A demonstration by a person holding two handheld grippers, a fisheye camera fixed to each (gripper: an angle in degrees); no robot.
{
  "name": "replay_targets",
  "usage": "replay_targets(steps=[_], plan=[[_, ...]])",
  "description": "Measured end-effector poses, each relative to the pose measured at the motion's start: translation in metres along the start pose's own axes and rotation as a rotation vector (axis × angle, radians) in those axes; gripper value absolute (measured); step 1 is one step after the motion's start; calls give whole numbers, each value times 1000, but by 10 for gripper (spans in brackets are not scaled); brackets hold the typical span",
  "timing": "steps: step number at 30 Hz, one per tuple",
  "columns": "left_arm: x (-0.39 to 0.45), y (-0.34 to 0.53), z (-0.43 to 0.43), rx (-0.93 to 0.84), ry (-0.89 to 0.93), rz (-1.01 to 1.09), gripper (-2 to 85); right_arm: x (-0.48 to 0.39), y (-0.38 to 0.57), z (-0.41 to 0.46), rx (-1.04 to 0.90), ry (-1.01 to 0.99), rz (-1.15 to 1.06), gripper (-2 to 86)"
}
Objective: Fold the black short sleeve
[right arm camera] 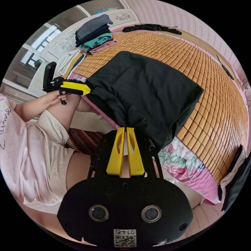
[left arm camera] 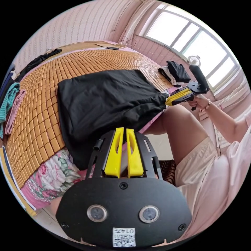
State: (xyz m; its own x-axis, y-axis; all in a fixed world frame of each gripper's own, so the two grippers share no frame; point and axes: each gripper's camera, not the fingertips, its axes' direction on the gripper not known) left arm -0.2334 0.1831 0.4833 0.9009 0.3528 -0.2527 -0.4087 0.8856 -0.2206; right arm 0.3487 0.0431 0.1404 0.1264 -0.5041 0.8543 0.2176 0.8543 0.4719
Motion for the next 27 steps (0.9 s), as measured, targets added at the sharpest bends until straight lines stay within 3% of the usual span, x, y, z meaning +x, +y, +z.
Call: replay_targets(steps=[8,18,22,27], plan=[[59,10,-14,-20,-202,139,36,-39,4,-7,86,57,129,38],[74,-41,48,-75,-202,3,44,-60,-82,39,-6,134,157,38],[66,-67,80,-196,-211,-23,54,-55,-104,67,-74,139,191,36],[63,-75,91,-220,-186,5,11,-56,-108,63,-58,120,158,5]])
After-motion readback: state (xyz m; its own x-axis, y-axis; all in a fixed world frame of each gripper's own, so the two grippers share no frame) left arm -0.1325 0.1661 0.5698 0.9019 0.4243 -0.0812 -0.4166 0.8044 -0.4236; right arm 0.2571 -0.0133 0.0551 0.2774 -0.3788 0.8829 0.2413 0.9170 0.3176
